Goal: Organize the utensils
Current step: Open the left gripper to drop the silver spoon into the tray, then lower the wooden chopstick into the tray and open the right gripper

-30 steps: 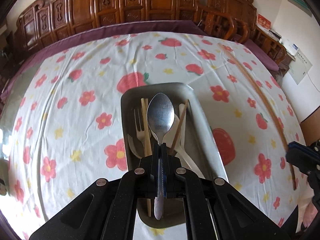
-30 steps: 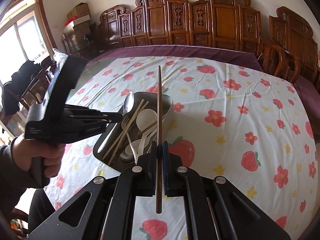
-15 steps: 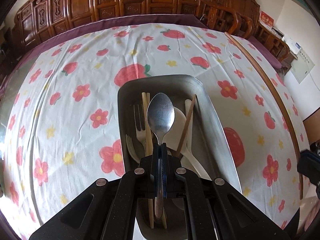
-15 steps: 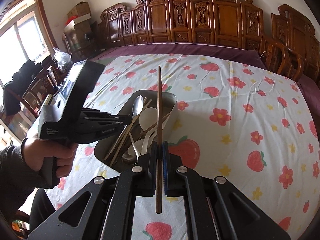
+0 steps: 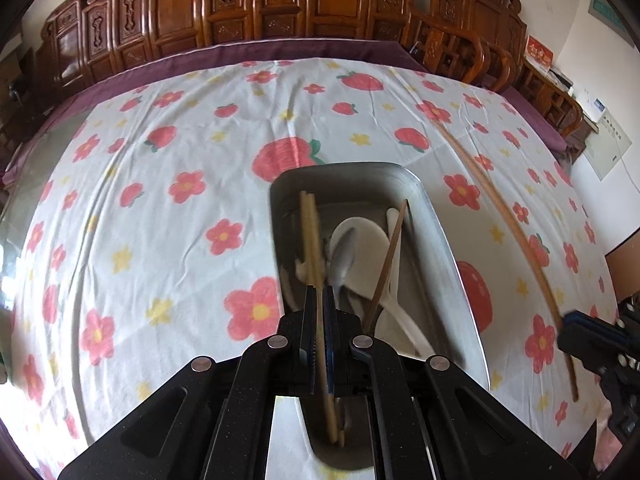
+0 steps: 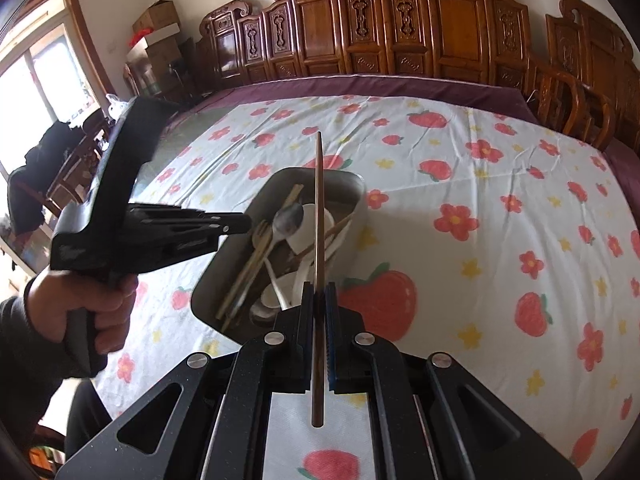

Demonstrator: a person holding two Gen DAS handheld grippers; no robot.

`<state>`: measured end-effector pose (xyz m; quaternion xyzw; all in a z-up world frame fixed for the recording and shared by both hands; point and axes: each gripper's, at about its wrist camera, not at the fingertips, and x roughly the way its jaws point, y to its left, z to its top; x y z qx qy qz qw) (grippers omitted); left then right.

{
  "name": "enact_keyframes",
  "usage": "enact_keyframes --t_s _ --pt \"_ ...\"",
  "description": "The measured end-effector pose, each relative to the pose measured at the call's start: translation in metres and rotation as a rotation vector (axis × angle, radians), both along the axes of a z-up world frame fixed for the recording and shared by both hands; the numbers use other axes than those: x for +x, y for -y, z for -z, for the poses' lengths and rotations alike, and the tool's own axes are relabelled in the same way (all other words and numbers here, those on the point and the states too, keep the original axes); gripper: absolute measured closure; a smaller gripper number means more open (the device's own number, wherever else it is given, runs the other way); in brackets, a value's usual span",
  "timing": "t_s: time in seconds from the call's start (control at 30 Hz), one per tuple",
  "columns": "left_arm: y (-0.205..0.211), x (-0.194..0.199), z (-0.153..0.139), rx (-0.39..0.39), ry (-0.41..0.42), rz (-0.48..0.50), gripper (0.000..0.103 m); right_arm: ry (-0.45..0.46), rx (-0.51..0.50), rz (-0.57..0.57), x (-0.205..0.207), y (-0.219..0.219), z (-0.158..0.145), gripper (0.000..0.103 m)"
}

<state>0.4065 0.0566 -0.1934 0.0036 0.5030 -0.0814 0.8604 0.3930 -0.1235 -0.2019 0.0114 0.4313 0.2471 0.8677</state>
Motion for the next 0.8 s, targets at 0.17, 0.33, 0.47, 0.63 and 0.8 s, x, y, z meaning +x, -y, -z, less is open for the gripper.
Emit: enact_keyframes --t_s 0.17,0.33,0.47,0.63,0.8 --pt "-0.018 -0.018 -0.007 -0.003 0.014 -0.022 0.101 -0.029 0.041 -0.007 0.006 -0.018 0.006 0.097" --pt "-0.036 -0.033 -0.015 -0.004 0.035 -0.039 0.101 -0.075 0.048 -0.01 0.012 -0.041 0.016 0.097" --pt "-0.046 -0.04 -0.021 -0.008 0.046 -0.043 0.1 -0.106 0.013 0.002 0.015 -0.055 0.025 0.097" --pt "-0.054 -0.047 -0.026 -0.021 0.062 -0.046 0.1 -0.142 -0.018 0.053 0.026 -0.06 0.037 0.097" --pt "-0.058 -0.053 -0.029 -0.029 0.068 -0.044 0.1 -0.126 -0.019 0.095 0.033 -0.058 0.038 0.097"
